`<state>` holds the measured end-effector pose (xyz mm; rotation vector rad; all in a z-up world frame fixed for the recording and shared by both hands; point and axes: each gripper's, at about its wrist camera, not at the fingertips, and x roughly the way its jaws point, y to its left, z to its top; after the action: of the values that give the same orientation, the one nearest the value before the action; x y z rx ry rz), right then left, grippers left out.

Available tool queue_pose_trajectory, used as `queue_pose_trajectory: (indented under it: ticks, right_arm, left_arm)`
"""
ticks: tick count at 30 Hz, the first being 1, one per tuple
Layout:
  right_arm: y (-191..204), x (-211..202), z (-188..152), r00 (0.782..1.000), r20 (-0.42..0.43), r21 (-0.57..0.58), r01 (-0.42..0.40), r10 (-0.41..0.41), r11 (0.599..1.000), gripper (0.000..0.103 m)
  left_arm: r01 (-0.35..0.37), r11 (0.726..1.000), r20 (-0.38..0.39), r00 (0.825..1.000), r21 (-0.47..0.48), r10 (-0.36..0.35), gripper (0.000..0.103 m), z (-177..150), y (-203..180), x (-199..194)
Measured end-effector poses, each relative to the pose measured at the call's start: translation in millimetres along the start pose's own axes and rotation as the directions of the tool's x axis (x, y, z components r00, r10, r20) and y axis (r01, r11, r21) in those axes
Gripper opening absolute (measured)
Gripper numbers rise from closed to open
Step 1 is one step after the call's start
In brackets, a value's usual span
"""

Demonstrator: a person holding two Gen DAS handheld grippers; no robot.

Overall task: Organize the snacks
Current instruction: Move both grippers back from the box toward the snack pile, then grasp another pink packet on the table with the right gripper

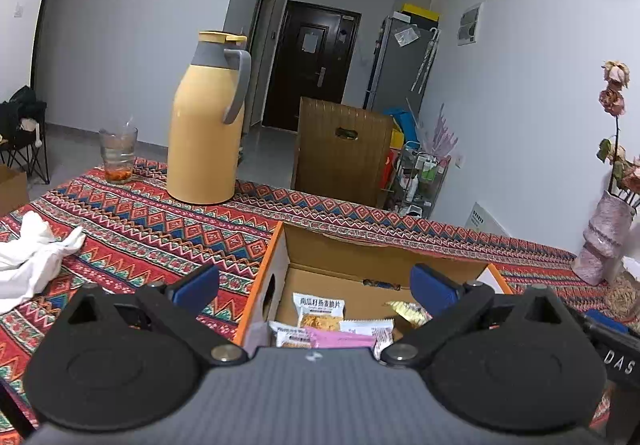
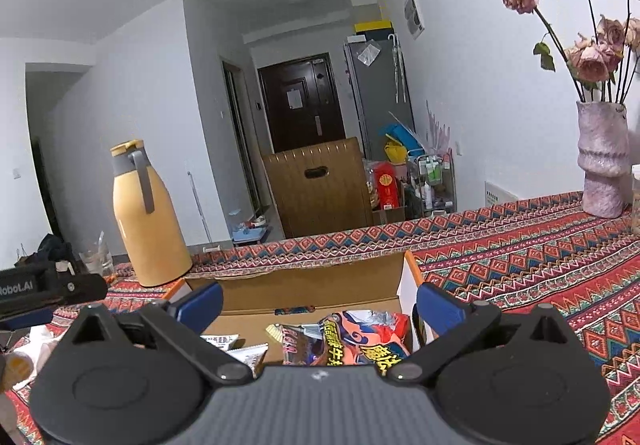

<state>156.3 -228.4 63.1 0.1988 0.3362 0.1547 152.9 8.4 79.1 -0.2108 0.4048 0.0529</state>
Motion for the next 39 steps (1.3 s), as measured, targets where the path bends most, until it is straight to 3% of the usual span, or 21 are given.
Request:
queue_pose_trajectory:
  ticks: [12,22,30,39]
  right_arm:
    - [-4,-50,-17,1.000,-0.014,-0.032,-0.009,0.008,0.999,0.103]
    - [-14,-83,-68,0.995,-0.097,-0.035,0.001,-0.005,0.999,0.103]
    - [-11,-98,-92,0.995,-0.101,-0.034,-0.011,0.008,0.999,0.103]
    - [0,-90,-101,0.988,-0.152,-0.038,-0.016,0.010,0.999,0.103]
  left_arm:
    - [-0.009,0.997,-0.057,0.998,0.079,0.013,0.103,-40,27,-38]
    - [-0.011,0.994,-0.096,0.995,0.108,0.022,0.103,-91,49,-63]
    - [-0.040,0.993,-0.113,0.992,0.110,0.052,0.103,-117,58,-50]
    - [0.004,0.994,-0.104,0.995,0.111,0.008,0.103,-122,58,-48]
